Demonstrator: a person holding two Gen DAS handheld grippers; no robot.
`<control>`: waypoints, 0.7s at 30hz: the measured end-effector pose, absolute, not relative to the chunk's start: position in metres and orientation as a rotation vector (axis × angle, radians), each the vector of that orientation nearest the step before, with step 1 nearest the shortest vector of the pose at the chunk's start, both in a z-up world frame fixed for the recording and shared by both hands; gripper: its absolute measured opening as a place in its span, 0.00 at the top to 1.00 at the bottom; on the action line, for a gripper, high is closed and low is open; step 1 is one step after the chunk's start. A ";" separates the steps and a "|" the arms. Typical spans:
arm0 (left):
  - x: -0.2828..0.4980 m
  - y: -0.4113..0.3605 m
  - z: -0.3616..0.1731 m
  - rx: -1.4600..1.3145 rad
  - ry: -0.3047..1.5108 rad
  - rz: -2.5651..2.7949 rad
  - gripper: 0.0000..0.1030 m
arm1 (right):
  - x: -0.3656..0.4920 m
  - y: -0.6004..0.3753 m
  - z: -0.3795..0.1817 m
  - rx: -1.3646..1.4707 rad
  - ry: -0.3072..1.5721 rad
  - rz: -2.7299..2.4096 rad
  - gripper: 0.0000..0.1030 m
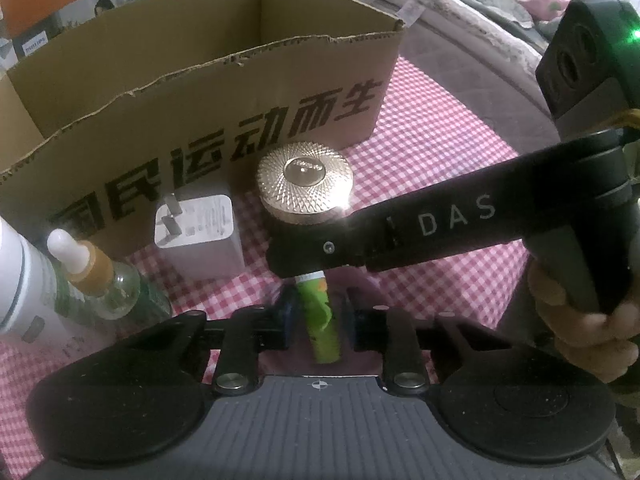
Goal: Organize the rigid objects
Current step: 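Move the right gripper back to the pink bowl and grasp the green lip balm, then carry the green lip balm with the right gripper into the box and release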
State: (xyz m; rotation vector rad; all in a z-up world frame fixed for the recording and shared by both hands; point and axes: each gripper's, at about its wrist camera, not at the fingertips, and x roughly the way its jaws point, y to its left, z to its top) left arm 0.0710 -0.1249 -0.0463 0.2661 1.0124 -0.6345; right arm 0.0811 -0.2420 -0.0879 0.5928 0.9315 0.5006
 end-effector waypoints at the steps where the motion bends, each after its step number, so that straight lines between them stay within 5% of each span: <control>1: 0.071 -0.125 -0.046 0.268 1.010 -0.634 0.80 | 0.081 -0.243 -0.088 0.594 0.931 0.505 0.74; 21: 0.061 -0.122 -0.034 0.282 0.952 -0.635 0.85 | 0.069 -0.247 -0.075 0.573 0.868 0.513 0.85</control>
